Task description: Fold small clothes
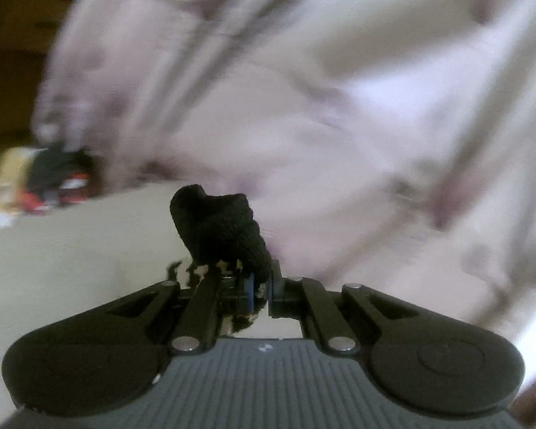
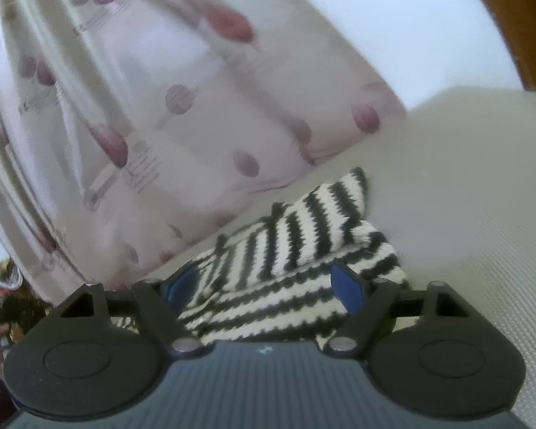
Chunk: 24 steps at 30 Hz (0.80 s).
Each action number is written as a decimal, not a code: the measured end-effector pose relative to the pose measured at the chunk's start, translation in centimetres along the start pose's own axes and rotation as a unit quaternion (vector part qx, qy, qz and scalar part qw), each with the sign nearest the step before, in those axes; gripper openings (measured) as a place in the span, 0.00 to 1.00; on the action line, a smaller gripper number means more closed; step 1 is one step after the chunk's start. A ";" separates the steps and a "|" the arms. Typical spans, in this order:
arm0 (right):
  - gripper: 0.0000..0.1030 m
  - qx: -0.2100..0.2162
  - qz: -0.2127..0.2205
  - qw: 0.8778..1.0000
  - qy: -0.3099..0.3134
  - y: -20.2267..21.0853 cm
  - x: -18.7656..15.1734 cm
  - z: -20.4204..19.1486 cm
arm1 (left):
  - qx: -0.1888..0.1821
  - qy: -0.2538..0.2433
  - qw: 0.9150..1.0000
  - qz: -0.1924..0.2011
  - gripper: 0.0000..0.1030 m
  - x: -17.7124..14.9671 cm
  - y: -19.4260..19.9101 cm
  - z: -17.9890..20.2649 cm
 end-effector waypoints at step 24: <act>0.80 0.030 0.029 0.997 -0.060 1.5 1.2 6.7 | -0.222 -0.225 0.914 -0.253 0.08 -31.0 -13.3 33.6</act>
Point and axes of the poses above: each gripper's, at about its wrist camera, not at the fingertips, and y roughly against the way its jaws point, z to its right, x to its top, the point moved 2 cm from there along -y, roughly the way its jaws point, and after that the axes turned 4 degrees about -y, right-handed, at the moved point
